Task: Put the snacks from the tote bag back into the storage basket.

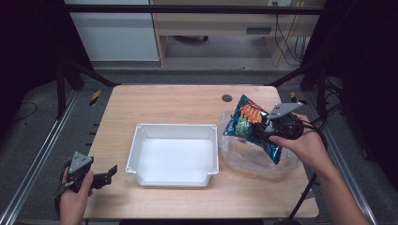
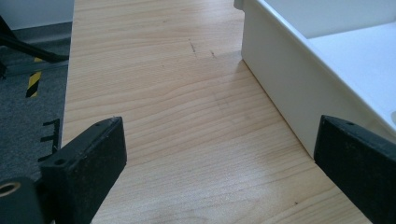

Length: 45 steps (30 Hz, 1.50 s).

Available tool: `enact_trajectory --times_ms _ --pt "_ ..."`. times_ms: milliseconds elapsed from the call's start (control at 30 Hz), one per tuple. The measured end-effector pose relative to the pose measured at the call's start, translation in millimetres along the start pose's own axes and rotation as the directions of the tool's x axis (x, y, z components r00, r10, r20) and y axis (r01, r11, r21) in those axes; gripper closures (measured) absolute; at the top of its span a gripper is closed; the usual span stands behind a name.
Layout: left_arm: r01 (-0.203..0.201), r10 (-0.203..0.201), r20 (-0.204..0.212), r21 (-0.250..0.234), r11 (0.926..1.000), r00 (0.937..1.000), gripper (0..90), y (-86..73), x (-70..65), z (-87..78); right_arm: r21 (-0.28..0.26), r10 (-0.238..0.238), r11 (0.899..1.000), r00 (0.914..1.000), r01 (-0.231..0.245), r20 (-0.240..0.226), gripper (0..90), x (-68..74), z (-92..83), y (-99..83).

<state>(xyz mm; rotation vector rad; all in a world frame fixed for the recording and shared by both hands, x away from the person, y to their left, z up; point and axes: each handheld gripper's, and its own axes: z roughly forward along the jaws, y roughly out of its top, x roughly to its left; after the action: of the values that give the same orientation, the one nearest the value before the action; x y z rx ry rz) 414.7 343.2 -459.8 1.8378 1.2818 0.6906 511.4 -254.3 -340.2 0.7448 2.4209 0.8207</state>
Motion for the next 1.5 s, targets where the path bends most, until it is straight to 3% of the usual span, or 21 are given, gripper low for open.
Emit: enact_trajectory --times_ms 433,867,1500 --pt "0.0 0.0 0.0 0.0 1.0 1.0 2.3 0.0 0.1 -0.2 -0.035 -0.052 0.998 0.9982 0.051 -0.028 38.8 24.4 -2.5 29.3" --pt "0.0 0.0 0.0 -0.001 1.0 1.0 2.3 0.1 0.2 -0.4 -0.059 -0.117 0.992 0.9907 0.113 -0.07 38.8 51.4 0.7 58.4" --pt "0.001 -0.001 0.0 0.004 1.0 1.0 2.3 0.0 0.8 -0.7 -0.098 -0.165 0.983 0.9792 0.153 -0.119 38.9 76.6 12.1 81.2"
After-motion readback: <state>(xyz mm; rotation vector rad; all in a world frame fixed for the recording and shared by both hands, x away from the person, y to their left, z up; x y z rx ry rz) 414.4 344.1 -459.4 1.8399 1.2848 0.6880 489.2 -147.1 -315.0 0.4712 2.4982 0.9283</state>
